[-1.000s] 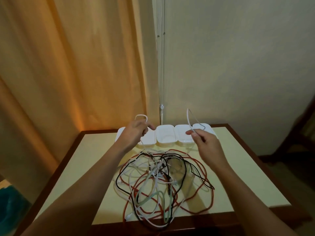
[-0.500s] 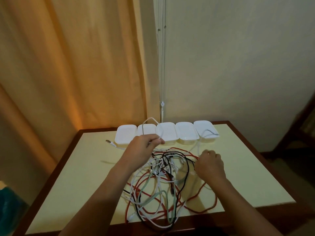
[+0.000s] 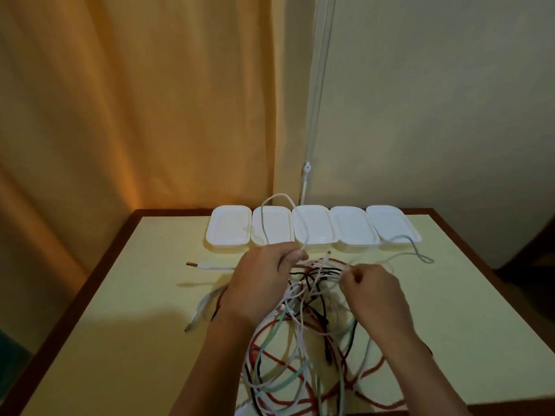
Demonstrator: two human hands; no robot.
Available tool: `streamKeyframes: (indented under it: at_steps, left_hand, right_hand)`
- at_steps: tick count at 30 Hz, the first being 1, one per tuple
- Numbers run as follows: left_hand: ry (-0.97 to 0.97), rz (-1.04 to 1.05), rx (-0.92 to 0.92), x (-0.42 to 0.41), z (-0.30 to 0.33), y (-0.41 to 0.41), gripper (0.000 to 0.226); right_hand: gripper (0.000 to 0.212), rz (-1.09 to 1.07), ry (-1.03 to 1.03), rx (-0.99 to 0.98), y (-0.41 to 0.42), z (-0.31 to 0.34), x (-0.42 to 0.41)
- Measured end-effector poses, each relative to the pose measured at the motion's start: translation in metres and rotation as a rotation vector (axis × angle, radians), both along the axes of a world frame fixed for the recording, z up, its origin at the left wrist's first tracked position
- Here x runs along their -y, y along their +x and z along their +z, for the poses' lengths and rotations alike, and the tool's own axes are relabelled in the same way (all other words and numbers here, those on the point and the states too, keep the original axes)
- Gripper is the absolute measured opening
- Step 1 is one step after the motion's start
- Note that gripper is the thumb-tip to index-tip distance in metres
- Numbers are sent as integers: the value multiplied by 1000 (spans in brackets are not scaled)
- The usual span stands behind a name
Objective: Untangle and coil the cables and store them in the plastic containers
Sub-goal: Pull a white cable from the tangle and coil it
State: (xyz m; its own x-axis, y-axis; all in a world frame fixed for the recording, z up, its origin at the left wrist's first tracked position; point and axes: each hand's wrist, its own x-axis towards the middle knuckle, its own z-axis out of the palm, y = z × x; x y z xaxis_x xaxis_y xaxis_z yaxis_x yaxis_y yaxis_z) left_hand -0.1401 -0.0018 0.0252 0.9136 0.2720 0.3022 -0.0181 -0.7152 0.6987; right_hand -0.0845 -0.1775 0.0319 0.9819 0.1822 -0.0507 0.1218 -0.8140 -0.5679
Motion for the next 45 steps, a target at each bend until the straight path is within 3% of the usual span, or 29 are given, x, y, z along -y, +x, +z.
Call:
streamKeyframes:
  at_steps: [3, 6, 8, 10, 12, 13, 14, 17, 20, 25, 28, 34, 36, 41, 45]
  left_hand:
    - [10, -31, -8, 1, -16, 4, 28]
    - [41, -64, -29, 7, -24, 6, 28]
    - [48, -82, -44, 9, -26, 6, 25]
    - [54, -92, -43, 7, -28, 6, 22]
    - [92, -85, -46, 3, -30, 5, 21]
    - [111, -74, -49, 0, -32, 5, 21]
    - [116, -66, -50, -3, -34, 5, 20]
    - [104, -89, -48, -10, -40, 4, 21]
    - [61, -133, -13, -18, -44, 6, 22]
    - [-133, -48, 64, -33, -47, 9, 16]
    - [-181, 7, 100, -45, -49, 7, 12]
    - [-255, -53, 95, -46, -40, -1, 34]
    - [-482, -175, 126, -36, -26, -1, 36]
    - [-1326, -559, 278, -5, -3, 5, 24]
    - [-1592, -394, 561, -3, 1, 12, 29]
  right_hand:
    - [38, 112, -27, -230, -7, 30, 11]
    - [58, 168, 11, -380, -17, 77, 17]
    - [69, 196, 185, -496, -20, 93, 16]
    - [64, 157, 488, -528, -19, 89, 5]
    - [38, 106, 775, -422, -16, 69, -15]
    - [26, 107, 813, -300, -14, 55, -24]
    - [22, 146, 753, -142, -10, 39, -31]
    - [49, 388, 438, 146, 1, -2, -47]
    - [59, 516, 294, 253, 8, -28, -56]
    - [25, 501, 221, 368, 36, -46, -58]
    - [18, 501, 302, 429, 48, -43, -52]
    - [10, 292, 580, 607, 55, -40, -42]
    - [12, 271, 590, 563, 57, -46, -42]
    - [25, 406, 569, 381, 51, -57, -58]
    - [27, 537, 473, 313, 50, -68, -57]
